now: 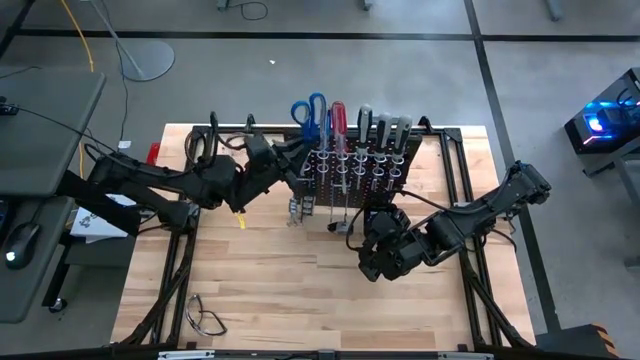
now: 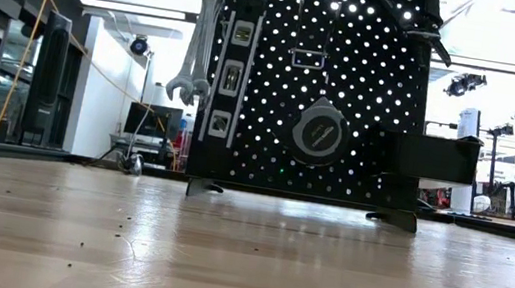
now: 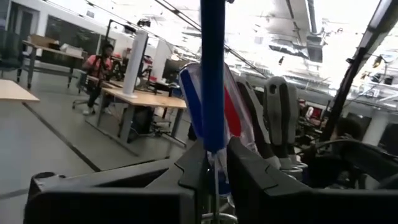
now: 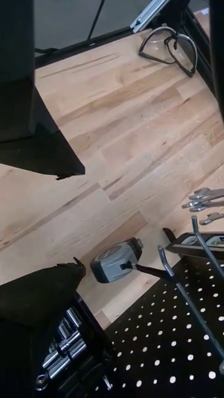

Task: Hang tools onto peg board
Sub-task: Hang the blue scissors on the pegboard, then return to Home Position

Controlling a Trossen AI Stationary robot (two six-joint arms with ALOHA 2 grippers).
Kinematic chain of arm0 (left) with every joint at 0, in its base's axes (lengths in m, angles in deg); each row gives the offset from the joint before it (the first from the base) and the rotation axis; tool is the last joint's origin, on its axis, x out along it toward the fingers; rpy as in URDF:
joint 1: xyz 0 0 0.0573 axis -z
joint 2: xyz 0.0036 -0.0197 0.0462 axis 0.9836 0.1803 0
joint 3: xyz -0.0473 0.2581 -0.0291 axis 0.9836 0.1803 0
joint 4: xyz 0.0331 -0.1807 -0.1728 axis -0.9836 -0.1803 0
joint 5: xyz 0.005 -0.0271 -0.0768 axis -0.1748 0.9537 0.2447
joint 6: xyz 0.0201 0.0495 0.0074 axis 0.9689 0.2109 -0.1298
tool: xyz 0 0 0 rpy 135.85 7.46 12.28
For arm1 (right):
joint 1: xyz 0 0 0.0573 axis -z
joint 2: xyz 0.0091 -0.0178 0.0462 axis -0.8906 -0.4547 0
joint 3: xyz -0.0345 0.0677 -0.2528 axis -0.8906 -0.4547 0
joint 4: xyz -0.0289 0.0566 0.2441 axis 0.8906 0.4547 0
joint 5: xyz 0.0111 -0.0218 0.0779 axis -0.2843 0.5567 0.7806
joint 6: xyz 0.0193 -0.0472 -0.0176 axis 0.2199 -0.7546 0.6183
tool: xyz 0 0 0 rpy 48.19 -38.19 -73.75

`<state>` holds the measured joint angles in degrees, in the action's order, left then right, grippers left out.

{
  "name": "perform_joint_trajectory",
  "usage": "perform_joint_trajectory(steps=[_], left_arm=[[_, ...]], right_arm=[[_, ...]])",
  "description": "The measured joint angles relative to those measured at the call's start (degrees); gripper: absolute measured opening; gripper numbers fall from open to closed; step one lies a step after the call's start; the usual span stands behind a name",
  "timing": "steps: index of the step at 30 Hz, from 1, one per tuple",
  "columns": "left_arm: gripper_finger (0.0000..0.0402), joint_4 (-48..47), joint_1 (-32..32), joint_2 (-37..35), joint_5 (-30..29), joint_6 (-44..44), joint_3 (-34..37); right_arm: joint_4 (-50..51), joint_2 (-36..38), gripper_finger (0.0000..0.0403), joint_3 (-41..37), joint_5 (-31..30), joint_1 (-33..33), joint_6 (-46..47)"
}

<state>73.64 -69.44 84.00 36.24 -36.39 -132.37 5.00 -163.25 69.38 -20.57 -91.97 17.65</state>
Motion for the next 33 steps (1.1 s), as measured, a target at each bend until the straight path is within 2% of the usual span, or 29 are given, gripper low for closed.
perform_joint_trajectory(steps=[3, 10, 19, 25, 29, 33], left_arm=[[0.0048, -0.10, 0.73, 0.00, -0.24, 0.14, 0.00], [0.0055, -1.51, 1.91, 0.00, -4.77, 1.32, -0.02], [0.0087, -1.53, 4.03, -0.70, -9.95, 6.52, 0.00], [0.0114, -1.84, 6.07, -4.01, -13.55, 11.29, 0.07], [0.0123, -6.71, 8.19, -8.00, -14.25, 12.91, 0.07], [0.0124, -14.44, 10.34, -12.01, -14.11, 10.65, 0.07]], right_arm=[[0.00, -0.02, 0.0231, 0.00, -0.02, 0.00, -0.08], [0.00, -0.02, 0.0231, 0.00, -0.01, 0.00, -0.20], [0.00, -0.02, 0.0231, 0.00, 0.01, 0.00, -1.09], [-0.17, -0.02, 0.0231, 0.00, 0.06, 0.00, -2.62], [0.60, 0.40, 0.0231, 0.00, 0.09, 0.00, -2.87], [1.46, 1.01, 0.0231, 0.00, -0.09, 0.00, -3.84]])
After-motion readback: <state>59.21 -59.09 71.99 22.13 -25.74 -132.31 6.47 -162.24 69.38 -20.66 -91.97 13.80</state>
